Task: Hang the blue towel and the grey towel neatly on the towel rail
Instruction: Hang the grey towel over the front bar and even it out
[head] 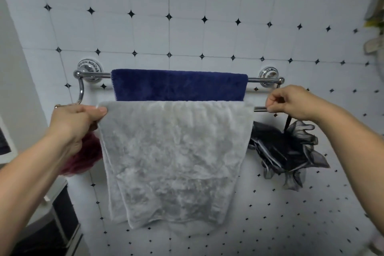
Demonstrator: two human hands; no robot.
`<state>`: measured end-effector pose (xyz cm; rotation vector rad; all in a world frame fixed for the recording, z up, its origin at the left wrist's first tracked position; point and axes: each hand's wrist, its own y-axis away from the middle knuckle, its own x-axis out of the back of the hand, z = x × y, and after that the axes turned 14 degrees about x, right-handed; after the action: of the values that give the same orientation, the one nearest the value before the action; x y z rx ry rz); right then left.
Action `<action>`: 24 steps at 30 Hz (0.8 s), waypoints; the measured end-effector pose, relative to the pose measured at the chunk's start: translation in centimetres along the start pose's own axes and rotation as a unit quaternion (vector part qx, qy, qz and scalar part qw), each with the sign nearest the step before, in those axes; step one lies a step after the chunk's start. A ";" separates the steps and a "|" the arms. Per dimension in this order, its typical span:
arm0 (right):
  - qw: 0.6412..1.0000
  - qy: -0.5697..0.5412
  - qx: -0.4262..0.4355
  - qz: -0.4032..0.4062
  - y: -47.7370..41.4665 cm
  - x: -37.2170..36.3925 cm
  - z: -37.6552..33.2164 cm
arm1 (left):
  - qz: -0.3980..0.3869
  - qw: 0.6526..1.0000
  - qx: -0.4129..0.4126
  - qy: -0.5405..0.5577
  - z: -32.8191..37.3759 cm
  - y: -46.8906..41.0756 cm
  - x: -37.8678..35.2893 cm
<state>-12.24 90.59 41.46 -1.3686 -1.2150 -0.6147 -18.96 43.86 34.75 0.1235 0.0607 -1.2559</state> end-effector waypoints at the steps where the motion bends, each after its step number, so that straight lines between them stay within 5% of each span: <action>1: 1.000 -0.011 -0.017 0.022 0.2 -0.5 0.1 | -0.005 1.000 -0.002 0.003 -0.3 0.1 -0.1; 4: 0.982 -0.140 -0.090 0.085 0.7 -3.1 -0.5 | -0.011 1.000 0.002 0.003 -1.1 0.6 -0.3; 8: 0.914 -0.352 -0.173 0.105 0.4 -6.9 -2.1 | -0.012 1.000 0.023 -0.004 -1.7 1.2 -0.4; 12: 0.874 -0.435 -0.181 0.121 0.2 -9.4 -2.7 | 0.006 1.000 0.009 -0.025 -1.9 1.4 0.1; 20: 0.904 -0.391 -0.149 0.084 2.2 -8.2 -2.4 | 0.059 0.992 0.008 -0.110 -3.7 1.9 0.4; 24: 0.931 -0.319 -0.119 0.128 1.6 -8.4 -2.3 | 0.145 0.967 -0.100 -0.184 -2.7 1.5 0.3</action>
<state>-12.87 86.19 33.80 -1.9895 -1.4597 -0.1208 -17.39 44.35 32.07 -0.2685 -0.1489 -0.9560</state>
